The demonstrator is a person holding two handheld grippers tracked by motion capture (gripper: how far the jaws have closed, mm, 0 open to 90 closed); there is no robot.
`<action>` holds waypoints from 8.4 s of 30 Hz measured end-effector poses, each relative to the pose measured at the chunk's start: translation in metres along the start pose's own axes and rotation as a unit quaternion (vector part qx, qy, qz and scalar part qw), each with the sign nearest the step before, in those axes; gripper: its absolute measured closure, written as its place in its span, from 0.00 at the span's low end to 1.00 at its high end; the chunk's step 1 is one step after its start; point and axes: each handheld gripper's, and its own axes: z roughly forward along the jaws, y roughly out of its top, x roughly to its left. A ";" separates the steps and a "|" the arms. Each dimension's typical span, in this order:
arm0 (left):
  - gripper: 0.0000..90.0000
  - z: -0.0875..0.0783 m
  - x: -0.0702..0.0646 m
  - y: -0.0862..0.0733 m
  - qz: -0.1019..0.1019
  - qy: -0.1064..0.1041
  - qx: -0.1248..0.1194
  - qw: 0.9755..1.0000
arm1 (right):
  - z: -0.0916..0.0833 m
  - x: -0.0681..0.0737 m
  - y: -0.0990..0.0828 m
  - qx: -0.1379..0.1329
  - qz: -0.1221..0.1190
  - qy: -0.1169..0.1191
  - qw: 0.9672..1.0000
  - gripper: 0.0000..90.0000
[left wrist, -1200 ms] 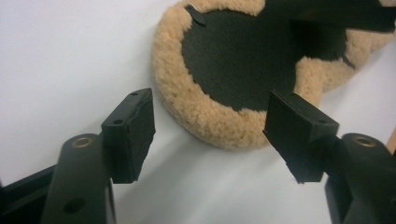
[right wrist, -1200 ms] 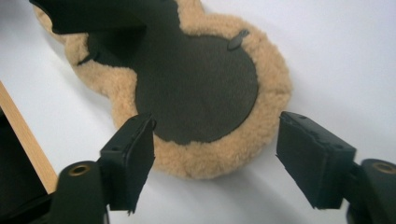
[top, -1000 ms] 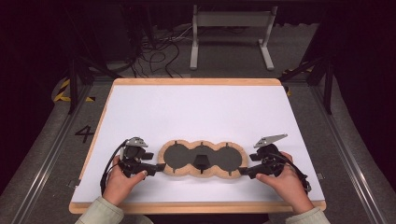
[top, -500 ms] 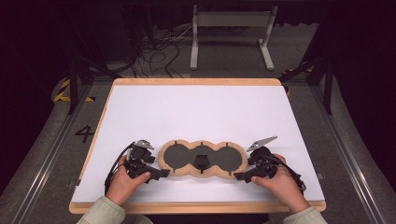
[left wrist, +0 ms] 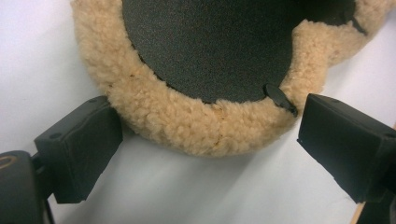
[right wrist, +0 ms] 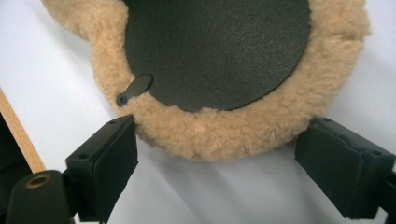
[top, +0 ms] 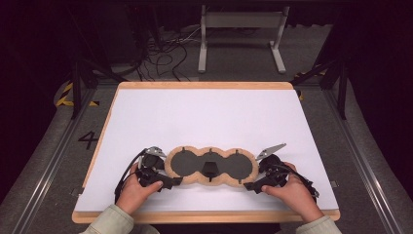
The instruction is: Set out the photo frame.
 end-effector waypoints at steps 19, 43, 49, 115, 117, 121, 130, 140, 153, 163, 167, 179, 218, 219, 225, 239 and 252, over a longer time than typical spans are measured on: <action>0.16 -0.003 0.005 -0.001 -0.025 -0.009 -0.019 0.999 | -0.003 -0.001 0.003 0.018 0.045 0.028 0.998 0.16; 0.59 -0.023 0.002 -0.001 -0.034 0.063 -0.094 0.993 | -0.032 -0.006 0.000 -0.104 0.094 -0.042 0.989 0.69; 0.72 -0.027 -0.001 -0.001 -0.032 0.090 -0.111 0.989 | -0.038 -0.001 0.001 -0.118 0.082 -0.070 0.987 0.75; 1.00 -0.035 0.009 0.010 0.053 0.138 -0.156 0.977 | -0.033 0.015 -0.014 -0.118 -0.036 -0.118 0.985 1.00; 1.00 -0.030 0.010 0.012 0.053 0.135 -0.151 0.978 | -0.031 0.014 -0.015 -0.115 -0.031 -0.114 0.986 1.00; 1.00 -0.026 0.010 0.012 0.054 0.130 -0.146 0.979 | -0.028 0.012 -0.016 -0.115 -0.028 -0.109 0.987 1.00; 1.00 -0.027 0.012 0.010 0.052 0.113 -0.147 0.981 | -0.021 0.010 -0.009 -0.119 -0.021 -0.105 0.987 1.00; 1.00 -0.030 0.009 0.007 0.071 0.097 -0.136 0.983 | -0.019 0.002 -0.004 -0.123 -0.005 -0.114 0.986 1.00; 1.00 -0.033 -0.001 0.001 0.106 0.077 -0.123 0.984 | -0.012 -0.016 0.014 -0.126 0.012 -0.131 0.983 1.00; 1.00 -0.032 -0.004 -0.001 0.116 0.066 -0.123 0.983 | -0.007 -0.028 0.029 -0.142 0.032 -0.137 0.980 1.00; 1.00 -0.031 -0.007 -0.003 0.125 0.053 -0.121 0.983 | -0.005 -0.034 0.039 -0.151 0.042 -0.136 0.978 1.00; 1.00 -0.028 -0.016 -0.003 0.152 0.027 -0.115 0.981 | 0.004 -0.054 0.061 -0.162 0.076 -0.130 0.975 1.00; 1.00 -0.008 -0.062 0.002 0.245 -0.111 -0.055 0.962 | -0.039 -0.022 0.024 -0.178 0.047 -0.124 0.975 1.00; 1.00 -0.007 -0.063 0.003 0.247 -0.114 -0.054 0.961 | -0.041 -0.021 0.023 -0.178 0.049 -0.123 0.975 1.00; 1.00 -0.001 -0.070 0.006 0.257 -0.128 -0.048 0.957 | -0.045 -0.018 0.017 -0.179 0.048 -0.123 0.975 1.00; 0.99 0.021 -0.088 0.015 0.268 -0.123 -0.043 0.955 | -0.049 0.000 0.006 -0.175 0.026 -0.099 0.979 1.00; 0.99 0.001 -0.081 0.003 0.271 -0.140 -0.047 0.951 | -0.038 0.038 0.001 -0.168 -0.033 -0.047 0.984 1.00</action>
